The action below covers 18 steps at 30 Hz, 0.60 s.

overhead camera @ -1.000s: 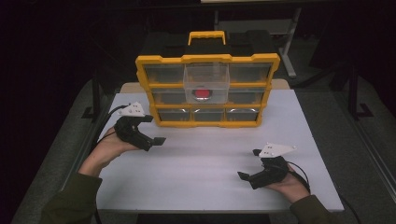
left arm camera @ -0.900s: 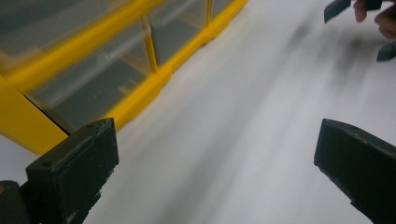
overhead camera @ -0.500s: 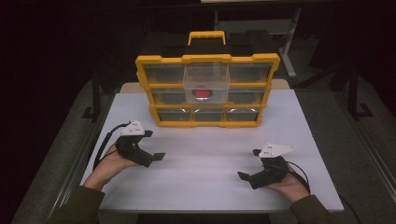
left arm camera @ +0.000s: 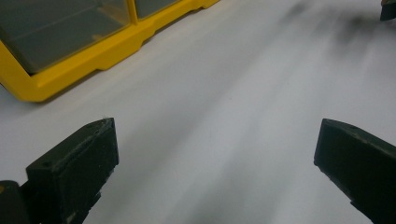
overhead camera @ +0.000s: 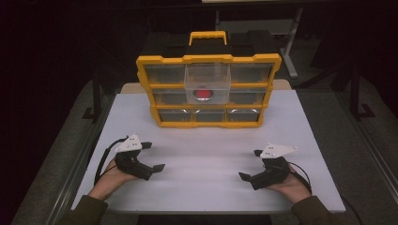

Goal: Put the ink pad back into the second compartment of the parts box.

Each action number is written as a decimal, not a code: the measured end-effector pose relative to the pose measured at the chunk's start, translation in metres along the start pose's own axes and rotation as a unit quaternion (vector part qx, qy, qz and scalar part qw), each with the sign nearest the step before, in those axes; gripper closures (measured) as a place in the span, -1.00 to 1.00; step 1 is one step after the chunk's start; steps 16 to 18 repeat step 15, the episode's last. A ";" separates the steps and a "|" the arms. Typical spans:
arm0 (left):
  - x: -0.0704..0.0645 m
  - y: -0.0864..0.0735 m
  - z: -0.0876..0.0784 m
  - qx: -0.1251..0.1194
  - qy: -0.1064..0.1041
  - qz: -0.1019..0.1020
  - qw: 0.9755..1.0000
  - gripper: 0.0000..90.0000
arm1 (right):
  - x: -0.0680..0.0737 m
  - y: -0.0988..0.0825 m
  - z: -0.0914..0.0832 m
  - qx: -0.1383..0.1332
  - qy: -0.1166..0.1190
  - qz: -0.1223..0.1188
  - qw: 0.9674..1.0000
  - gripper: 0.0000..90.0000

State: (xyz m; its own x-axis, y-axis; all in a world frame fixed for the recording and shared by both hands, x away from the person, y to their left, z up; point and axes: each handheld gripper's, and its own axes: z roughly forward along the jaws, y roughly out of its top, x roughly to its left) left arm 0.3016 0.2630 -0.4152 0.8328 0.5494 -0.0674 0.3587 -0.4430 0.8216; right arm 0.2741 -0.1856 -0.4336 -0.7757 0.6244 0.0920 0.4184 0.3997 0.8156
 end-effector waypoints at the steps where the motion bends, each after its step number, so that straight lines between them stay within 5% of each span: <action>1: -0.001 -0.002 0.000 -0.001 -0.002 -0.003 1.000 -1.00 | 0.000 0.000 0.000 0.001 0.000 -0.001 1.000 -1.00; 18: -0.005 -0.020 0.005 0.000 -0.009 -0.007 1.000 -1.00 | 0.001 -0.001 0.001 0.009 -0.001 -0.004 1.000 -1.00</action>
